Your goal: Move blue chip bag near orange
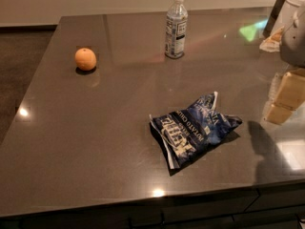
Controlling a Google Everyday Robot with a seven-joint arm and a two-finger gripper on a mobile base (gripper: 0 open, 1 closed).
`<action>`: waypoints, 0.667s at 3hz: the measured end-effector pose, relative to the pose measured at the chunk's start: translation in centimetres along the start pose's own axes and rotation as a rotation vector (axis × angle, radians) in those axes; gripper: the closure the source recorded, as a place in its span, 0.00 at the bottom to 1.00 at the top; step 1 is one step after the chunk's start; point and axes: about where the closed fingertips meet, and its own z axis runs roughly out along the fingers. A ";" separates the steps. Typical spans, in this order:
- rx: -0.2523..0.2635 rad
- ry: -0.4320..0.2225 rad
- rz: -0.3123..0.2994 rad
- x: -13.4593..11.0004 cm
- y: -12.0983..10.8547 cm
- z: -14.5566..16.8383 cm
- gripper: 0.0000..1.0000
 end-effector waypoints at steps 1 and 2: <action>0.002 -0.001 -0.001 0.0 0.0 0.0 0.00; -0.011 -0.009 -0.058 -1.7 0.3 1.2 0.00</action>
Offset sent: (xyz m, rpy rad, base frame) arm 0.0098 0.0421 -0.0256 -0.0130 0.0246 0.1397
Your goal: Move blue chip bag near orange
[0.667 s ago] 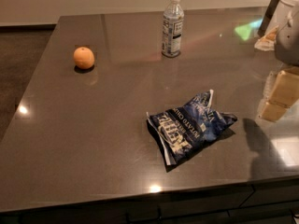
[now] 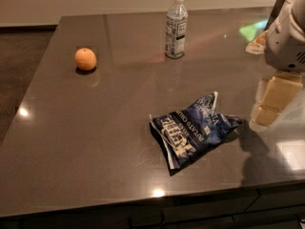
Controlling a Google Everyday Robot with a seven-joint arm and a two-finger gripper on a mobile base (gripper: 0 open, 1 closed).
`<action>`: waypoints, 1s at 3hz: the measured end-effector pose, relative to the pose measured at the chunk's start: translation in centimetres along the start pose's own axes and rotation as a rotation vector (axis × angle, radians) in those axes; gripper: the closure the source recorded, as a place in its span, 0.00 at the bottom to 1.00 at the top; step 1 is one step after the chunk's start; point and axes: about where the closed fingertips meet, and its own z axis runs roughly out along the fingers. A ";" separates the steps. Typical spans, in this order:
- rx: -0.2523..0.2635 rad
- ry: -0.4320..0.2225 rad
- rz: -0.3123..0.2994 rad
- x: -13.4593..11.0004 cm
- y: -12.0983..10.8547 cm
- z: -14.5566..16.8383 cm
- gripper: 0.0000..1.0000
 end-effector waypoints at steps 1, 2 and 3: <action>-0.019 -0.022 -0.042 -1.8 0.6 2.0 0.00; -0.033 -0.036 -0.069 -2.7 0.8 4.0 0.00; -0.043 -0.045 -0.085 -3.3 1.0 5.3 0.00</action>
Offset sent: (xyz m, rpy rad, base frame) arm 0.0156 0.0490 -0.0628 0.0328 0.0363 0.1223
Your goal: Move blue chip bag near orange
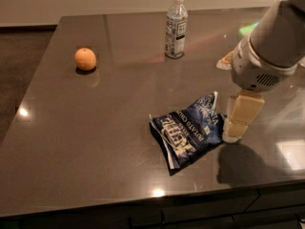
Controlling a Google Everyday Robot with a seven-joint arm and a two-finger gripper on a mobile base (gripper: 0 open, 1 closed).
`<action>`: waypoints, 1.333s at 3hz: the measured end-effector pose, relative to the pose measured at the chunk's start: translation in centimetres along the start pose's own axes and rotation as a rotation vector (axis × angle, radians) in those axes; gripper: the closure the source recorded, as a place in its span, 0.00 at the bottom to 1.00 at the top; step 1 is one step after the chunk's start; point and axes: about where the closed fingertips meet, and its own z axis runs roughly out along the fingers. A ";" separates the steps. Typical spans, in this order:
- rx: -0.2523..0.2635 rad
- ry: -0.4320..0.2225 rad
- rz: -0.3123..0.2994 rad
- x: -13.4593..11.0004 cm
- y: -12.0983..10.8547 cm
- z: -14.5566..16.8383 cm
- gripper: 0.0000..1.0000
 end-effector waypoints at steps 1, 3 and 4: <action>-0.052 0.003 -0.028 0.2 -0.1 2.7 0.00; -0.118 0.011 -0.078 0.1 0.7 6.2 0.00; -0.119 0.017 -0.088 0.1 0.9 6.8 0.18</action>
Offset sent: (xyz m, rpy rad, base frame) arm 0.0082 0.0136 -0.0771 -0.0231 0.1389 0.1219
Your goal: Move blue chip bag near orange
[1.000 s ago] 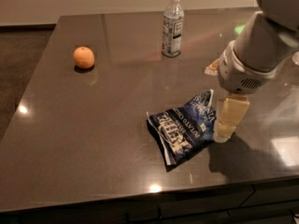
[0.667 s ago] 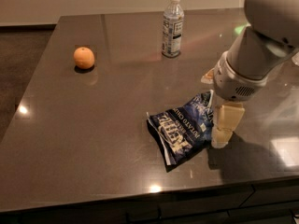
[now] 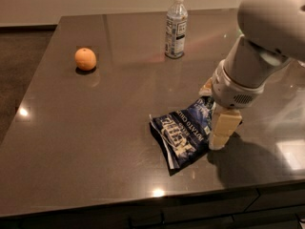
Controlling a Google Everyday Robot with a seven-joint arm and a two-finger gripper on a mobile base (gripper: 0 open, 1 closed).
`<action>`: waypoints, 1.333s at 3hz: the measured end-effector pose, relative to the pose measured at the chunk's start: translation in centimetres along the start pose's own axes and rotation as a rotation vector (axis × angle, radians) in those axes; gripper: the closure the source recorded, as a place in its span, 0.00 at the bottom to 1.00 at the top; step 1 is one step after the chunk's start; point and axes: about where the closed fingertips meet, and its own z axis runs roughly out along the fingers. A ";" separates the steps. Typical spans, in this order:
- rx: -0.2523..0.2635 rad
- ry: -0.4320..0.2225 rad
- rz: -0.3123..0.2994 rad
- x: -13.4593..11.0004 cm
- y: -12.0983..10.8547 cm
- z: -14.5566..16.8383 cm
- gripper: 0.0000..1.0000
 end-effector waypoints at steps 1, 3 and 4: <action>-0.001 0.010 0.001 -0.1 -0.2 0.2 0.41; -0.009 0.002 0.034 -2.0 -2.1 -0.7 0.88; -0.020 -0.039 0.079 -3.7 -3.5 -1.8 1.00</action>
Offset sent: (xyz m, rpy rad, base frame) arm 0.0161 0.0143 0.0090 -0.0225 0.0092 -0.0160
